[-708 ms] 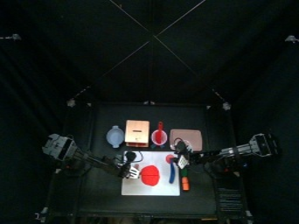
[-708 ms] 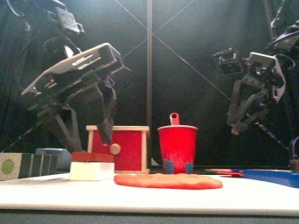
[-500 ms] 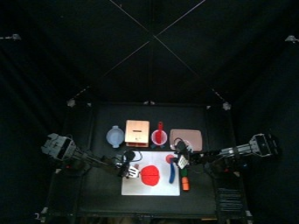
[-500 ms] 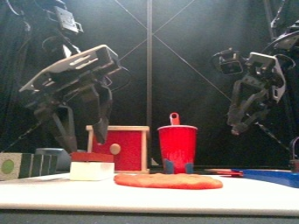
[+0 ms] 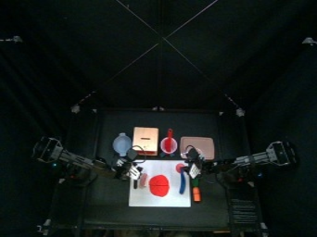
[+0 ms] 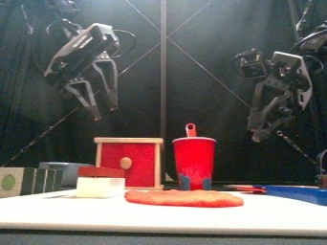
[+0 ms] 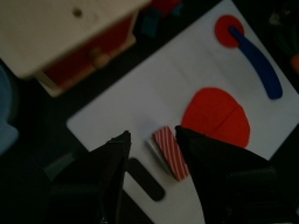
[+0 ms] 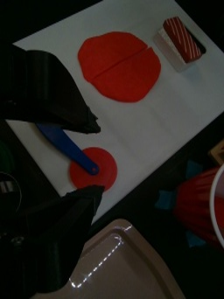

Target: Grab salmon sushi

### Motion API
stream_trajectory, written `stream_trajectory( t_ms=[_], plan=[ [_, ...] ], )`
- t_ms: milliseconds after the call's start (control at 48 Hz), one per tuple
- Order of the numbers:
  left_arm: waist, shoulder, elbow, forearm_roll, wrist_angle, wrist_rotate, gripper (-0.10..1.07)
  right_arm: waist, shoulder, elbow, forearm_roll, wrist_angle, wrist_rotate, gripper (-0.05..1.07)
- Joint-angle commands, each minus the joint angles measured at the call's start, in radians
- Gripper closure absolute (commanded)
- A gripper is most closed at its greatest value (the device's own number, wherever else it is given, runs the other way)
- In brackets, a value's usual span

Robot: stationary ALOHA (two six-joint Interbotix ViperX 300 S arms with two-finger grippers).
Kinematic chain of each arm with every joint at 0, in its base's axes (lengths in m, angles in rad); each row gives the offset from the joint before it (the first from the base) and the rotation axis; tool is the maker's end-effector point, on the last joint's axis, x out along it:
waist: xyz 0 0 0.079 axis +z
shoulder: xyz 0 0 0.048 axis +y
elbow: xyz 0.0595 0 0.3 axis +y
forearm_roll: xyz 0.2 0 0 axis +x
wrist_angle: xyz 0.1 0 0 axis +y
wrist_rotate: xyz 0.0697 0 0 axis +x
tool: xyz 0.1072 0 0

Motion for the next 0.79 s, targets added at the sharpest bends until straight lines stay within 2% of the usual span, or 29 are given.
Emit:
stream_trajectory(
  t_ms=[0,271,396,542,604,771],
  plan=[
    [0.021,-0.040,0.009,0.095,-0.031,0.006,0.15,-0.003,-0.021,-0.018,-0.002,-0.003,-0.002,0.17],
    [0.018,-0.100,0.095,0.465,-0.176,-0.006,0.15,-0.006,-0.046,-0.029,-0.006,-0.003,-0.003,0.17],
    [0.002,-0.124,0.112,0.583,-0.256,-0.006,0.15,-0.008,-0.054,-0.026,-0.015,-0.003,-0.003,0.17],
    [-0.008,-0.158,0.143,0.653,-0.342,-0.006,0.15,-0.008,-0.052,-0.028,-0.015,-0.003,-0.002,0.17],
    [-0.008,-0.169,0.161,0.657,-0.377,-0.006,0.15,-0.008,-0.052,-0.028,-0.012,-0.002,0.000,0.17],
    [-0.006,-0.184,0.178,0.660,-0.393,-0.005,0.15,-0.012,-0.054,-0.026,-0.008,0.000,0.000,0.17]
  ],
)
